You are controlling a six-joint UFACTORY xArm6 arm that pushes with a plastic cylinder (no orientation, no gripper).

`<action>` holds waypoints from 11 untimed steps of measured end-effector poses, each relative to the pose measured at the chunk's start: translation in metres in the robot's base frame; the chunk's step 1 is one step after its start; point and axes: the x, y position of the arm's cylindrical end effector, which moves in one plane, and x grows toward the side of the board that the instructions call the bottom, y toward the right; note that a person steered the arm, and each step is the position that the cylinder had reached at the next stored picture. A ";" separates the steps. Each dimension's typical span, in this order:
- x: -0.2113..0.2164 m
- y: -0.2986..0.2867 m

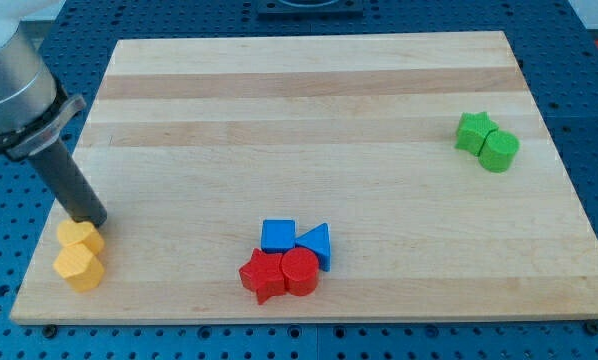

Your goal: Move the arm towards the right center

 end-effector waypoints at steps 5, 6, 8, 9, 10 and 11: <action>-0.066 0.192; -0.036 0.261; -0.021 0.423; -0.026 0.515; -0.065 0.585; -0.099 0.590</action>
